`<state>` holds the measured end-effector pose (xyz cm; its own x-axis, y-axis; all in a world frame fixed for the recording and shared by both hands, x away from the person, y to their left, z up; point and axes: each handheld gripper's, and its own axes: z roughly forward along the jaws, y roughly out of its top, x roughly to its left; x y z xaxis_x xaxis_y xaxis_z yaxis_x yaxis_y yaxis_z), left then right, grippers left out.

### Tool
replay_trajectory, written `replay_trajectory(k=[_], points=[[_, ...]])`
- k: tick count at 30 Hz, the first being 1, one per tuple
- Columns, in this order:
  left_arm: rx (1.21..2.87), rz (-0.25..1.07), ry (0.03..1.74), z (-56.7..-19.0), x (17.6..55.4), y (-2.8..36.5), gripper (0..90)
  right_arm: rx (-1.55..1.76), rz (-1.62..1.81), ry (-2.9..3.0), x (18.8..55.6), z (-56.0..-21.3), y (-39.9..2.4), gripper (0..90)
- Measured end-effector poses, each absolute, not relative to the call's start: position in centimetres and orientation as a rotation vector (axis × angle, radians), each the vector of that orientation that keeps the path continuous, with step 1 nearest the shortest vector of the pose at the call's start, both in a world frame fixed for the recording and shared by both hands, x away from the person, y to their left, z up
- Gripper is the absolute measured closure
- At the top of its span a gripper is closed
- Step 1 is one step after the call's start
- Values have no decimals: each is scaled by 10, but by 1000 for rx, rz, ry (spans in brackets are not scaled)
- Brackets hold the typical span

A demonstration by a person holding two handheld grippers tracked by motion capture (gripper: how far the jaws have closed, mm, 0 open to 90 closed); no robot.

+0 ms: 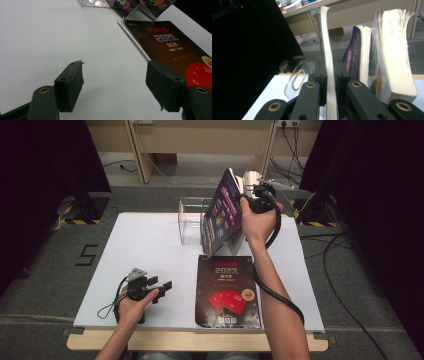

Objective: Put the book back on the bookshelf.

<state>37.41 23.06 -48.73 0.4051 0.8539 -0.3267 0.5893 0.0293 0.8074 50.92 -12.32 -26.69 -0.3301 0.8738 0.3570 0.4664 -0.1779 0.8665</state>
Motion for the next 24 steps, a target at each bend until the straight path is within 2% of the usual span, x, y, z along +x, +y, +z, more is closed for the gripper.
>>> replay_trajectory(k=[24], points=[[1660,328,1286,-488,374,232,294,1563,1502,1612,530,-272,-120,847]])
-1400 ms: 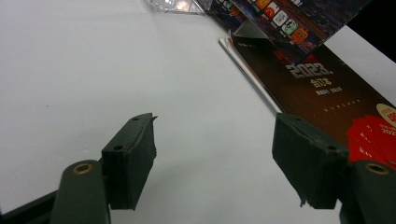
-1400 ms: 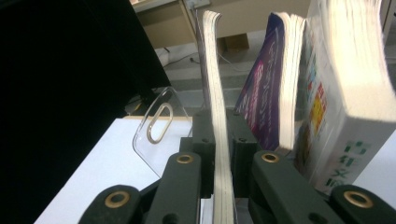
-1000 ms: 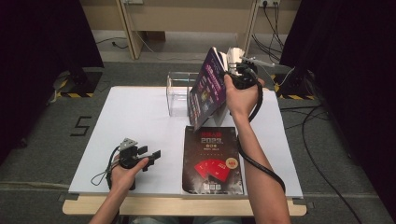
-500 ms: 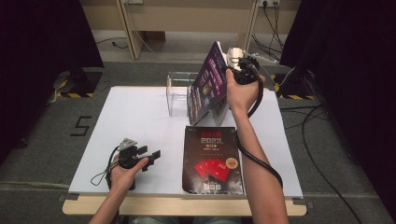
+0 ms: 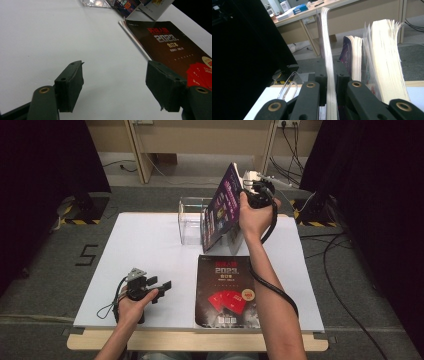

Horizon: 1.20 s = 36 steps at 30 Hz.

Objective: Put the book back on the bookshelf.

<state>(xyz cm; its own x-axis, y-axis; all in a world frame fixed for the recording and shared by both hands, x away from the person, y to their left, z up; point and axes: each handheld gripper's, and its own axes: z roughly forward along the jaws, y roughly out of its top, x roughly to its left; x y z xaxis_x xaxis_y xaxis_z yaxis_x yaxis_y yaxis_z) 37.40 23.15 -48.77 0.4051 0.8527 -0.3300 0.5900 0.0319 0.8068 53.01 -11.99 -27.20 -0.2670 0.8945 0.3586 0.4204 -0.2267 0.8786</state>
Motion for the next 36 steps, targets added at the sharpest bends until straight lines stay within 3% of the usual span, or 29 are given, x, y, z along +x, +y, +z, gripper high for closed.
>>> replay_trajectory(k=[36], points=[[1661,329,1281,-487,374,233,294,1567,1429,1594,551,-292,-102,847]])
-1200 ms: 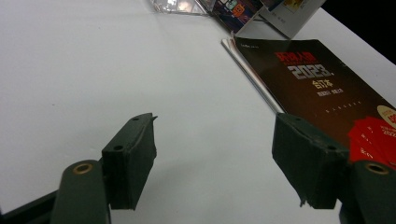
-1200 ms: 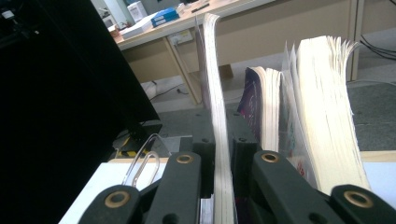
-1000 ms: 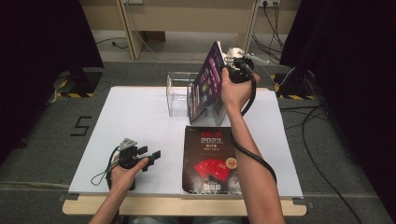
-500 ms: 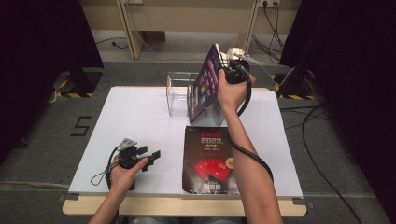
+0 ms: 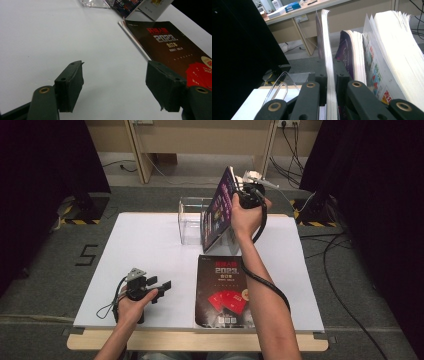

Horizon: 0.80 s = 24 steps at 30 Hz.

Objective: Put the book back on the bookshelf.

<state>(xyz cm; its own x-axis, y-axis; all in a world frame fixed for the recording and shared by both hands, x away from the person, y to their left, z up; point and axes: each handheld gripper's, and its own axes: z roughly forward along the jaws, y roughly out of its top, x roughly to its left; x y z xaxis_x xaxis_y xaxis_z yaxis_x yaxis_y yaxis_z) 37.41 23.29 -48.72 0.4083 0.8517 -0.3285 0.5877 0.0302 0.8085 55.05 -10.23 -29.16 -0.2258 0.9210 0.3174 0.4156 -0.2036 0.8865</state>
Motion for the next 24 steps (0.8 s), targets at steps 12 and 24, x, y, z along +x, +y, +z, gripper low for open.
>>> replay_trajectory(k=[12,24], points=[[1663,329,1280,-488,375,232,294,1569,1433,1587,554,-294,-101,847],[1663,329,1282,-488,374,234,294,1561,1411,1593,560,-297,-93,847]])
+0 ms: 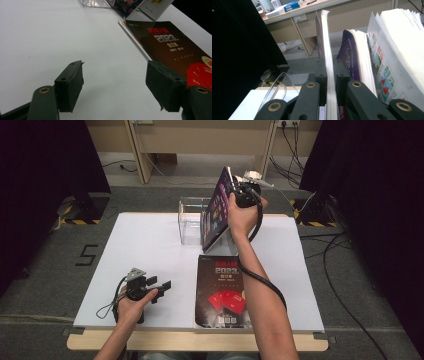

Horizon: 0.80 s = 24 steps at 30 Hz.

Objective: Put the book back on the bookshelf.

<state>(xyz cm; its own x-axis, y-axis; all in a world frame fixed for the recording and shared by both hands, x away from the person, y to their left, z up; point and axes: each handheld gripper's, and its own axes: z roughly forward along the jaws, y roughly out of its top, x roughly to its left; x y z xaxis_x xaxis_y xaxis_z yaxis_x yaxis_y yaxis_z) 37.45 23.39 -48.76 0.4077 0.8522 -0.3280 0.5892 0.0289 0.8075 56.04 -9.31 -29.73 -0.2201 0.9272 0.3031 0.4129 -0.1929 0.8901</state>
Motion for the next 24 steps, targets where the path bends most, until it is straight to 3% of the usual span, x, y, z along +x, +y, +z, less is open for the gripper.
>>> replay_trajectory(k=[24], points=[[1663,327,1278,-488,374,233,294,1587,1333,1647,568,-298,-85,837]])
